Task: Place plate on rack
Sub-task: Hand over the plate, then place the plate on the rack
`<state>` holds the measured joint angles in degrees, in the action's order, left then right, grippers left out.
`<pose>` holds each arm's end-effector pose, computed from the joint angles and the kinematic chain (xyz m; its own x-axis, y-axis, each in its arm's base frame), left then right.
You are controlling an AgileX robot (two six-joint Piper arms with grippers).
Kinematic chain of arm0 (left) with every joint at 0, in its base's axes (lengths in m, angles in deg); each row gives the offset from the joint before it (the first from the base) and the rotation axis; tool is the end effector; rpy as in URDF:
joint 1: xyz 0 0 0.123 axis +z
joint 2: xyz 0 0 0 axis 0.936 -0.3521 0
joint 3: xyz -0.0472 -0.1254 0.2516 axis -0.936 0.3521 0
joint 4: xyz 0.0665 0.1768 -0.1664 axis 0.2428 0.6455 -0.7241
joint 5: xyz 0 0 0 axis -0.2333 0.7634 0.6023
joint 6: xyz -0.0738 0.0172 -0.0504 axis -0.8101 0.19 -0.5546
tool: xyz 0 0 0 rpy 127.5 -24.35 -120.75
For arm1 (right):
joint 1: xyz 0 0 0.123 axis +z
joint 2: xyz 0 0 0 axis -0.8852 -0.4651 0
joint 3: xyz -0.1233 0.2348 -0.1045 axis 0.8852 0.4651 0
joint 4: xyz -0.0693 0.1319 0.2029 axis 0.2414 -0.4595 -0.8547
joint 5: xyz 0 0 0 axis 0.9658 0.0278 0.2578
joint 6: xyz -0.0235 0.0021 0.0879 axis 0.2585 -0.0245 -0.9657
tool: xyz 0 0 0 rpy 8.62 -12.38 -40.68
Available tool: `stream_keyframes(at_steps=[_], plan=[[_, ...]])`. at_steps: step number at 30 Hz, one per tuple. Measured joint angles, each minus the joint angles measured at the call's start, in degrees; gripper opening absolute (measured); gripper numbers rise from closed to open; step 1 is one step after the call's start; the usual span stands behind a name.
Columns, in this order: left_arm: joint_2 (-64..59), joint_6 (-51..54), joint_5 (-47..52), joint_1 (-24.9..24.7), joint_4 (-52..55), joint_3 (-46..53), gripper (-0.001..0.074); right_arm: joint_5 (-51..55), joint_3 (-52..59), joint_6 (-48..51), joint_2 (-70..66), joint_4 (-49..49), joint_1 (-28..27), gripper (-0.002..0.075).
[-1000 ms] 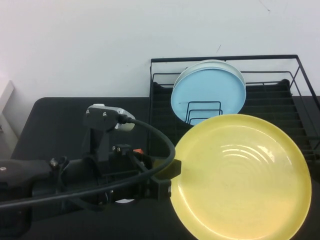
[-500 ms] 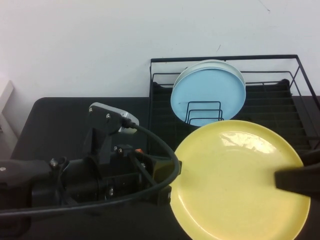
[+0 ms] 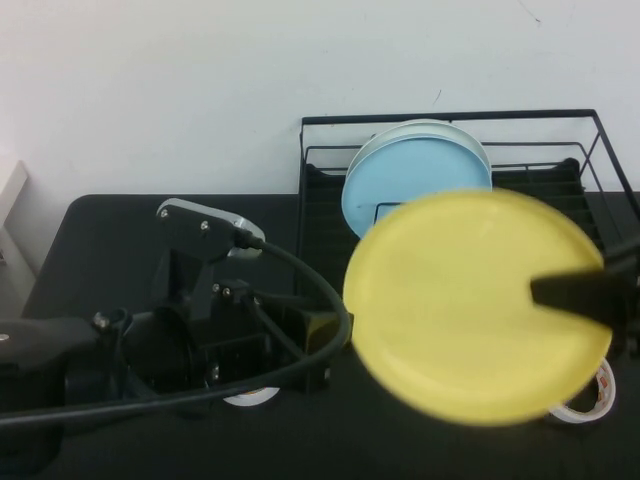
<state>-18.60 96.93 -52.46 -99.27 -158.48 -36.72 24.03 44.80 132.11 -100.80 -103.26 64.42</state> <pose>0.2132 -0.1555 0.2673 -0.5500 0.0319 -0.8346 0.5955 0.7156 -0.3651 0.2270 0.0755 0.2777 -0.4748 -0.2281 -0.8500 -0.7452 0.6180 0.2504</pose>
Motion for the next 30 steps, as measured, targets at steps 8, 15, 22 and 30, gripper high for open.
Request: stream_keyframes(at_steps=[8, 15, 22, 30], plan=[[1.8, -2.8, -2.9, 0.0, -0.1, 0.0, 0.0461, -1.4, -14.3, 4.4, -6.2, 5.6, 0.0, 0.0125], [9.5, -10.0, -19.8, 0.0, 0.4, 2.3, 0.0083, 2.5, -29.3, 14.4, -18.3, 9.3, 0.0, 0.0125], [20.8, -5.0, -29.1, 0.0, -1.9, 11.3, 0.0004, 2.5, -40.0, 24.5, -26.2, 8.7, 0.0, 0.0125], [33.9, -13.3, -20.2, 0.0, -2.2, 22.3, 0.0000, 0.9, -47.4, 31.3, -34.4, 7.3, 0.0, 0.0125]])
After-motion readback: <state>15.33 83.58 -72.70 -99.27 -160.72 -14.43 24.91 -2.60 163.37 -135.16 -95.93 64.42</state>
